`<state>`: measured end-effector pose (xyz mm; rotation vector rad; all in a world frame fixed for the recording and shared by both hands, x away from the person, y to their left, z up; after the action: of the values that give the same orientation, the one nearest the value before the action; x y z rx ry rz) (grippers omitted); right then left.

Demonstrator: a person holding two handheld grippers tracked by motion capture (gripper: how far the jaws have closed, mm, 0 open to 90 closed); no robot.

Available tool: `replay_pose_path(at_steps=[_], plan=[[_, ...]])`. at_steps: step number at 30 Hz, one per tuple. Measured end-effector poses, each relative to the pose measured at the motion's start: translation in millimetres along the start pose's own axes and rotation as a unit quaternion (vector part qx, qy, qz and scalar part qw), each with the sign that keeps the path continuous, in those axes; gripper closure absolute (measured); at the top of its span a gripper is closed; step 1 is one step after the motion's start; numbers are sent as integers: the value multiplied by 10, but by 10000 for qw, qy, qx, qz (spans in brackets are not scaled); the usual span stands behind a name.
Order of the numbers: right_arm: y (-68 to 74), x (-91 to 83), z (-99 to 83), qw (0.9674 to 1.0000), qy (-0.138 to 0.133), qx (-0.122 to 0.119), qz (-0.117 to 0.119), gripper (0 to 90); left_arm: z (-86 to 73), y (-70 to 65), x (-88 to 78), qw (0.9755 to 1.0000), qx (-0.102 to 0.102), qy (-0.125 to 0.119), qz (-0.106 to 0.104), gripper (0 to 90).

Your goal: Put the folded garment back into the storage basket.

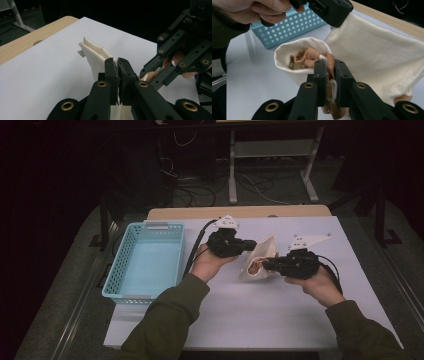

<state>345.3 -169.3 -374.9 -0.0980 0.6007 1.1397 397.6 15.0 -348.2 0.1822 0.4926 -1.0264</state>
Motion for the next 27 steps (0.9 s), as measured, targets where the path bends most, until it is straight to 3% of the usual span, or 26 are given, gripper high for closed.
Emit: replay_pose_path(at_steps=[14, 27], plan=[[97, 209, 320, 9999, -1, -120, -120, 797, -3, 230, -327, 9997, -217, -100, 75, 867], [241, 389, 604, 9994, 79, -344, -7, 796, 0, 385, -633, 9987, -359, -171, 306, 867]])
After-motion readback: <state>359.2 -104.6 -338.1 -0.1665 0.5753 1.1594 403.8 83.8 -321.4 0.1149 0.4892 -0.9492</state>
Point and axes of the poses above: each handheld gripper's, and its own axes: x roughly forward along the jaws, z roughly out of its top, y roughly to its left, the point moved 4 cm from there along x, roughly forward along the jaws, and after that the axes turned 9 degrees about z, right-handed, at the moved point
